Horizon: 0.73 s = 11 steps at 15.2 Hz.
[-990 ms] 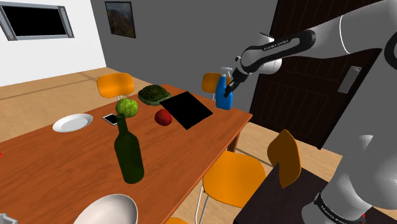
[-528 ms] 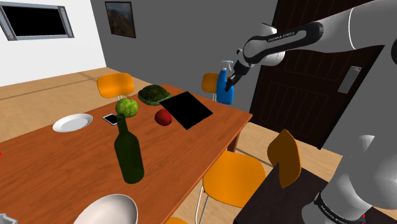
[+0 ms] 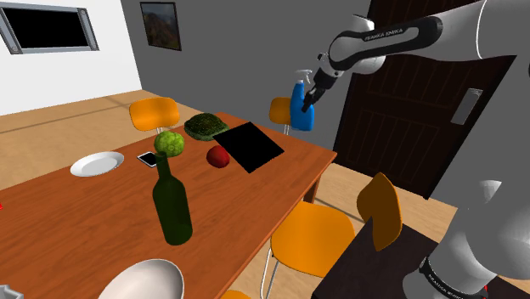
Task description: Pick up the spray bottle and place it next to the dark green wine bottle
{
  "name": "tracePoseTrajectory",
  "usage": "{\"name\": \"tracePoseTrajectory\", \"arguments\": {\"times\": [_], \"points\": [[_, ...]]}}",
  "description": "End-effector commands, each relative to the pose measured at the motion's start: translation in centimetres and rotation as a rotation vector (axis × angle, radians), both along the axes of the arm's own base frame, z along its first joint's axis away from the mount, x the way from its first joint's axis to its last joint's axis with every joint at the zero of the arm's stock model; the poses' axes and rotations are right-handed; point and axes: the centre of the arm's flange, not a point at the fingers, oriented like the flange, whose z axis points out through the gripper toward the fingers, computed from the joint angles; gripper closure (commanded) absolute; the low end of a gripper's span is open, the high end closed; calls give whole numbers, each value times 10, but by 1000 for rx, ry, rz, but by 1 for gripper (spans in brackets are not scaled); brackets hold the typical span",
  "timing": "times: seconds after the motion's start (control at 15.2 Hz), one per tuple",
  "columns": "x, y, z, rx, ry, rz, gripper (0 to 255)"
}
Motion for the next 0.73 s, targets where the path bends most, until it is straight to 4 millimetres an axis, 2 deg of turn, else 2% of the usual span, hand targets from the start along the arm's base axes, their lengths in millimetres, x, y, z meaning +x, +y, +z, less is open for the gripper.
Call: {"name": "tracePoseTrajectory", "arguments": {"times": [0.0, 0.66], "points": [[0, 1, 11, 0, 0, 0, 255], [0, 1, 63, 0, 0, 0, 255]]}}
